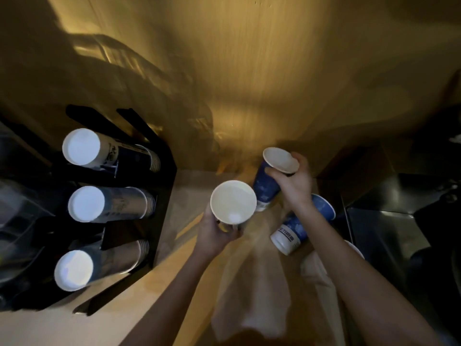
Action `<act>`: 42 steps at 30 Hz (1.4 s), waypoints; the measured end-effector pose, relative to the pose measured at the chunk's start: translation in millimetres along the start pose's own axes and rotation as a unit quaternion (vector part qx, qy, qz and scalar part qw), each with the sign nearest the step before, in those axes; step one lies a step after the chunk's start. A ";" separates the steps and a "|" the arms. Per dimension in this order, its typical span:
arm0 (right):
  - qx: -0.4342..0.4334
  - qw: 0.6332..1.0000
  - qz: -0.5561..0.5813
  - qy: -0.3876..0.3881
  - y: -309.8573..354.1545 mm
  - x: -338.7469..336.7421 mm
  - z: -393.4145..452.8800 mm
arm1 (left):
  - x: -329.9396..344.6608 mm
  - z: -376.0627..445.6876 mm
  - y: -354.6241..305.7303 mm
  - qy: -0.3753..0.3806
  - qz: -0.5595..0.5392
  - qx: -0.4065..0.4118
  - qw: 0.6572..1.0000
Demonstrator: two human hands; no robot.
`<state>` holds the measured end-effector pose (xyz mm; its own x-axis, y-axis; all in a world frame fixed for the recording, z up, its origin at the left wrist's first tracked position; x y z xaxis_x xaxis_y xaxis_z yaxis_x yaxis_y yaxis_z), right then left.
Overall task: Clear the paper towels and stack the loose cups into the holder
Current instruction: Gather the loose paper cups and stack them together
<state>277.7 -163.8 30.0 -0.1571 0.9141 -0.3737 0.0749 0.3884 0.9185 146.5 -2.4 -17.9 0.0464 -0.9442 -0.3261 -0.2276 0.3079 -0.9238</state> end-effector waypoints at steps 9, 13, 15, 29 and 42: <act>-0.192 0.980 -0.042 0.043 93.9 -46.7 -63.4 | 16.2 -19.6 21.2 -0.049 0.063 -0.015 0.997; -0.244 0.965 -0.036 0.083 112.7 -42.9 -90.1 | 13.3 -18.3 19.7 -0.024 0.078 -0.018 0.996; -0.238 0.963 -0.051 0.116 105.4 -30.9 -98.3 | 12.5 -18.5 18.4 -0.014 0.071 -0.021 0.997; -0.161 0.864 -0.396 0.265 20.0 36.5 -100.8 | 11.7 -16.2 22.1 -0.023 0.074 -0.018 0.997; 0.152 0.988 -0.014 0.030 -8.1 -56.8 -19.3 | 10.3 -14.2 22.9 -0.008 0.074 -0.034 0.997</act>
<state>267.0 -221.1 46.2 -0.2213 0.8972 -0.3822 0.3606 0.4394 0.8227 127.9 -6.8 -39.6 0.0222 -0.8866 -0.4621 -0.2975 0.4354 -0.8497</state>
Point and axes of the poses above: each hand's wrist, its own z-axis towards the middle knuckle, its own x-axis out of the palm, y = z × x, the point moved 2 cm from there along z, towards the middle knuckle, and after that the axes turned 13 degrees about y, right-handed, at the moved point
